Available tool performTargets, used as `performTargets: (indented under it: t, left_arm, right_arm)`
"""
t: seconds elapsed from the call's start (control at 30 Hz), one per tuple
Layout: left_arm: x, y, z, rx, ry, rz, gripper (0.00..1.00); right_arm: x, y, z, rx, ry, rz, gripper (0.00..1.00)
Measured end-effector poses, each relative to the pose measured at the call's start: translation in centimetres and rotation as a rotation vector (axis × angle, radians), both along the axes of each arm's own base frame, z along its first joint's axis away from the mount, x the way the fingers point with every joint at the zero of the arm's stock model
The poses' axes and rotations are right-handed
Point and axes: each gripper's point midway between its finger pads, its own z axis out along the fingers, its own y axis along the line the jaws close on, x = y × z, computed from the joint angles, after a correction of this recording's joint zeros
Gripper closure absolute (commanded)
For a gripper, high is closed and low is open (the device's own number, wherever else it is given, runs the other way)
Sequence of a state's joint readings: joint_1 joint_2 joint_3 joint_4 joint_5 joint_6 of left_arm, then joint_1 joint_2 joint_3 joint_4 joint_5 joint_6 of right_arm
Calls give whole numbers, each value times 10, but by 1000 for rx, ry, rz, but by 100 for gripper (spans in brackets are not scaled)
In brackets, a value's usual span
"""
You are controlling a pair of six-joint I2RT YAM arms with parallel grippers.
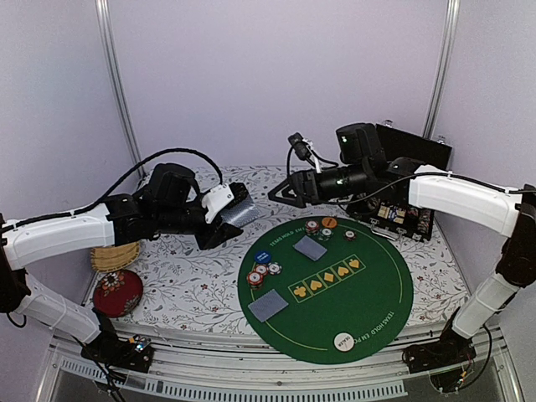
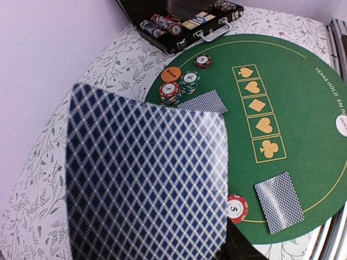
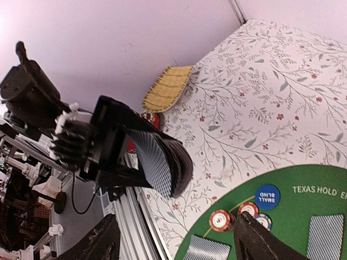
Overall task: Distribute texas hold em gaming equipment
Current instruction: Pick up the poker card from the face-down deck piles.
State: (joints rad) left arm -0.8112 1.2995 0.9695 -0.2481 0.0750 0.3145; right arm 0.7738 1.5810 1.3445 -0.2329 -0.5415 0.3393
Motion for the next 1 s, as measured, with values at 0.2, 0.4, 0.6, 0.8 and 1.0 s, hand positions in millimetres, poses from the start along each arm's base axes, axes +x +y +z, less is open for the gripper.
performTargets:
  t: [0.2,0.4,0.6,0.8,1.0]
  left_arm:
    - [0,0,0,0,1,-1,51]
    - [-1,-1,0,-2,2,-4,51]
    - [-1,-1,0,-3,3,-7,52]
    - [-1,-1,-1,-1,4,-5,53]
    - [-1,0,-1,0,3,-3,52]
  right_arm:
    - [18,35,8,53,-36,53,13]
    - [24,72,-18,22,-34,116,13]
    - [21,81,-39,-26,-28,135,31]
    - [23,77,-43,-58,-47,116,44]
    - [22,68,-31,-69,-79,88,57]
